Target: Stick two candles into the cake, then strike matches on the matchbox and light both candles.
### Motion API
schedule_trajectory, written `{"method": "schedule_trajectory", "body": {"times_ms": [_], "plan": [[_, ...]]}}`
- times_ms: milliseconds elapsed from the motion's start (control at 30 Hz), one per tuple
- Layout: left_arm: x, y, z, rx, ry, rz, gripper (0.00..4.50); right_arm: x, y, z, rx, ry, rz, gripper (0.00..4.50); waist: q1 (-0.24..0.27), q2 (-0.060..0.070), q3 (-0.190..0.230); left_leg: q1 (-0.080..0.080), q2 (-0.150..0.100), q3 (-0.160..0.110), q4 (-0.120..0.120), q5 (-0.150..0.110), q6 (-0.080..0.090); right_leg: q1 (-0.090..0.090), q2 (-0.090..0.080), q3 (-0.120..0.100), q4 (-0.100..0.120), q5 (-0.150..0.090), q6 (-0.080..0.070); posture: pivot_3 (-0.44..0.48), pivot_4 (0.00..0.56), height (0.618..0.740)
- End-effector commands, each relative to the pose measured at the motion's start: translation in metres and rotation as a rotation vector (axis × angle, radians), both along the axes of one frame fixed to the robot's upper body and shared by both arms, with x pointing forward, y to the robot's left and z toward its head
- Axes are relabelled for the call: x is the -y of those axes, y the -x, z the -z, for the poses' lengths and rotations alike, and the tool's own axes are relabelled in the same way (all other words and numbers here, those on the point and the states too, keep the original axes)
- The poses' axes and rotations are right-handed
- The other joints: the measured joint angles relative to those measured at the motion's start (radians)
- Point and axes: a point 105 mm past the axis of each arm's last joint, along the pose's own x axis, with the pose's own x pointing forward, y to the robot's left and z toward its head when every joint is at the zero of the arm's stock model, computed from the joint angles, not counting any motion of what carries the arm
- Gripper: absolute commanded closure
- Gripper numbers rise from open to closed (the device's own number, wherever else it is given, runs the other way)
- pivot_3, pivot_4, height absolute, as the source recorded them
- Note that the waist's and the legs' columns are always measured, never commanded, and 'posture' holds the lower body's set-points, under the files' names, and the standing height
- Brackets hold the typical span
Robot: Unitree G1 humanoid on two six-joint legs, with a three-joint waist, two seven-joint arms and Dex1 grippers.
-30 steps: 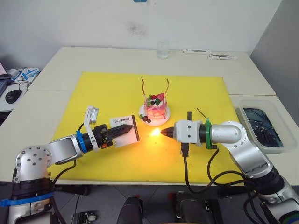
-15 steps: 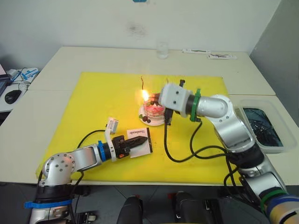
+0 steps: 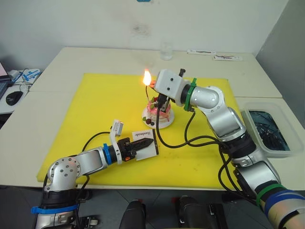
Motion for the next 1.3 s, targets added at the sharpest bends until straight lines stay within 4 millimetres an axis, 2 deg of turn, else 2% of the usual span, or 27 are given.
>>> {"method": "schedule_trajectory", "body": {"times_ms": [33,400,1300], "plan": [[0.0013,0.0024,-0.0094,0.041,0.025,0.009,4.50,-0.0025,0.0013,-0.0167,0.066,-0.020,-0.011,4.48,0.000,0.000,0.000,0.000,0.000,0.000,0.000,0.000,0.000,0.000,0.000,0.000,0.000,0.000,0.000,0.000,0.150,0.740],[-0.0007,0.0016,-0.0070,0.040,0.031,0.004,4.50,-0.0010,-0.0072,-0.0135,0.072,-0.004,-0.001,4.48,-0.001,0.000,0.000,0.000,0.000,0.000,0.000,0.000,0.000,0.000,0.000,0.000,0.000,0.000,0.000,0.000,0.150,0.740],[-0.0056,-0.0001,-0.0001,0.039,0.033,-0.003,4.50,-0.0015,-0.0058,-0.0109,0.066,0.011,-0.015,4.48,-0.001,0.000,0.000,0.000,0.000,0.000,-0.001,0.000,0.000,0.000,0.000,0.000,0.000,0.000,0.000,0.000,0.150,0.740]]}}
